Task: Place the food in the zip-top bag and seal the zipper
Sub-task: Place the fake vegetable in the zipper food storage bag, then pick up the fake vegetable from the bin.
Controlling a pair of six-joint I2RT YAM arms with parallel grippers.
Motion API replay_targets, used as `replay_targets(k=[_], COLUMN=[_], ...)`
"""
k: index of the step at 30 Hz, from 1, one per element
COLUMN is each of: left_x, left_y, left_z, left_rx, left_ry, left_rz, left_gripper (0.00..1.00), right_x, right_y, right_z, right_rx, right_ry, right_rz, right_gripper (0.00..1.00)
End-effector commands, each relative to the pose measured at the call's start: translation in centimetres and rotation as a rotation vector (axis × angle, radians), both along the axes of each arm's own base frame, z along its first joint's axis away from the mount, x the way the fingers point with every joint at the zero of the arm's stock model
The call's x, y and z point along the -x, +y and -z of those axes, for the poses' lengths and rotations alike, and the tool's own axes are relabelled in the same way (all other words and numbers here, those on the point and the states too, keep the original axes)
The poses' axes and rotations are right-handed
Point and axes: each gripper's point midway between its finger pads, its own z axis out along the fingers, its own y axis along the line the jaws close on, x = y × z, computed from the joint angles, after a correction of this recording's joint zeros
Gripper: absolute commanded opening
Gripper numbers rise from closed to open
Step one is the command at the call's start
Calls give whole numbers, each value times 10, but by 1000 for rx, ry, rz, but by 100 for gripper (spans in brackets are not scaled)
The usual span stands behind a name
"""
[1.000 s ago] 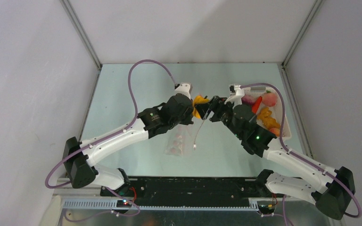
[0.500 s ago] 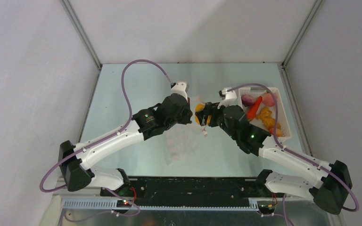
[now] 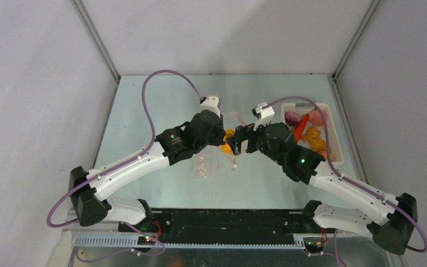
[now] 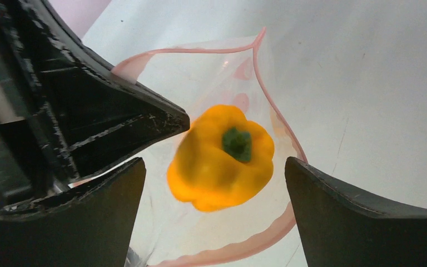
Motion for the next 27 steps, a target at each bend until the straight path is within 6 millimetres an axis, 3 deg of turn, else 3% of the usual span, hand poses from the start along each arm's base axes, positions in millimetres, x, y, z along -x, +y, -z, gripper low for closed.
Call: replay_targets(k=[1, 5, 8, 10, 19, 23, 27], left_x=[-6, -9, -12, -14, -19, -20, -20], left_y=[4, 7, 9, 11, 10, 11, 11], left_z=[-17, -16, -16, -16, -9, -7, -4], left_rx=[48, 41, 41, 41, 35, 33, 29], left_ry=[-44, -42, -43, -44, -23, -17, -12], left_rz=[-23, -34, -38, -42, -34, -34, -35], left_gripper=[0, 0, 0, 0, 0, 0, 0], right_x=[2, 1, -8, -18, -59, -82, -111], right_y=[-13, -36, -71, -98, -236, -275, -294], right_z=[-54, -70, -77, -70, 29, 65, 88], right_rx=[-96, -146, -190, -202, -121, -98, -103], right_ry=[-96, -105, -91, -45, 285, 372, 386], right_rz=[35, 105, 227, 330, 880, 1006, 1061], right_gripper=[99, 100, 99, 99, 99, 96, 87])
